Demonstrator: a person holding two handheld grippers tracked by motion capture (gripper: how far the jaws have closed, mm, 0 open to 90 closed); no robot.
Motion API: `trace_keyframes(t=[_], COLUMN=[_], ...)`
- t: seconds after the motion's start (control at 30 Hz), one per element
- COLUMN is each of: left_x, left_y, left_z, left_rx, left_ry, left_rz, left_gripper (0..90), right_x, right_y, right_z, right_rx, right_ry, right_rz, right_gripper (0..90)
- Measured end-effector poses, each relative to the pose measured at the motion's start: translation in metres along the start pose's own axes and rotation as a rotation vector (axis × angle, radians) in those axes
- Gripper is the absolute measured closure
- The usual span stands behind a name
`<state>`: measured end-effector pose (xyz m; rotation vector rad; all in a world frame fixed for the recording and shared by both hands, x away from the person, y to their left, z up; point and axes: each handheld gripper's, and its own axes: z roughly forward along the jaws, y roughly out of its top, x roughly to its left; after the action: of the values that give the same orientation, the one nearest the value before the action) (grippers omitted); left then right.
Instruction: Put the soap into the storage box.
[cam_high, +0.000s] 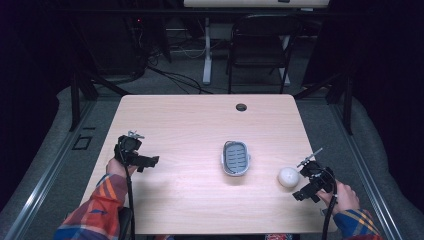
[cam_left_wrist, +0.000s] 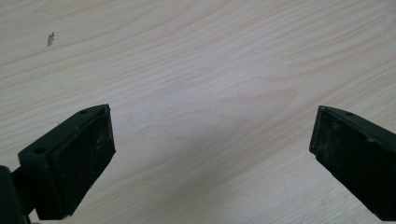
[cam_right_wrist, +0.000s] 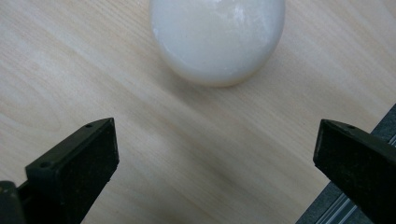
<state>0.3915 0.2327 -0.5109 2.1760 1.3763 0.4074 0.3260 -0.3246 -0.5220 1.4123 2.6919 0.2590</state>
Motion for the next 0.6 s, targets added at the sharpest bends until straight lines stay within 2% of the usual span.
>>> trace_keyframes(t=[0.03,0.07,0.1,0.17,0.23,0.3,0.37,0.4,0.43,0.47,0.5,0.57,0.6], left_x=[0.000,-0.001,-0.001,-0.001,-0.001,-0.001,-0.001,-0.002,-0.002,-0.002,-0.002,-0.002,-0.002], left_y=[0.000,0.000,0.000,0.001,0.001,0.001,0.001,0.002,0.002,0.002,0.002,0.002,0.002], left_z=[0.000,0.001,0.001,0.001,0.001,0.003,0.003,0.004,0.004,0.004,0.003,0.003,0.004], left_rx=[-0.002,-0.006,-0.008,0.000,0.003,0.005,0.005,0.010,0.010,0.010,0.008,0.006,0.002], left_ry=[0.000,0.004,0.002,0.001,0.000,-0.001,0.002,-0.002,-0.002,-0.003,-0.003,-0.002,0.004], left_rz=[-0.003,0.002,0.000,0.005,0.005,0.005,0.006,0.002,0.002,0.005,0.007,0.004,0.001], left_gripper=[0.0,0.0,0.0,0.0,0.0,0.0,0.0,0.0,0.0,0.0,0.0,0.0,0.0], right_x=[0.001,0.000,0.000,0.000,-0.001,0.001,0.001,-0.002,-0.002,-0.004,-0.001,-0.002,-0.003], right_y=[0.000,0.003,0.003,0.006,0.007,0.008,0.009,0.012,0.012,0.015,0.016,0.018,0.021], right_z=[0.002,0.001,0.003,0.002,0.003,0.007,0.008,0.008,0.008,0.007,0.014,0.013,0.012], right_rx=[-0.028,-0.011,-0.040,-0.016,0.000,-0.044,-0.055,-0.037,-0.037,-0.009,-0.082,-0.065,-0.038], right_ry=[0.000,0.002,0.002,0.013,0.002,0.005,0.005,-0.004,-0.004,-0.004,0.002,0.004,-0.010], right_rz=[0.022,0.005,0.024,0.010,0.000,0.029,0.036,0.015,0.015,-0.012,0.033,0.019,-0.005], right_gripper=[0.0,0.0,0.0,0.0,0.0,0.0,0.0,0.0,0.0,0.0,0.0,0.0,0.0])
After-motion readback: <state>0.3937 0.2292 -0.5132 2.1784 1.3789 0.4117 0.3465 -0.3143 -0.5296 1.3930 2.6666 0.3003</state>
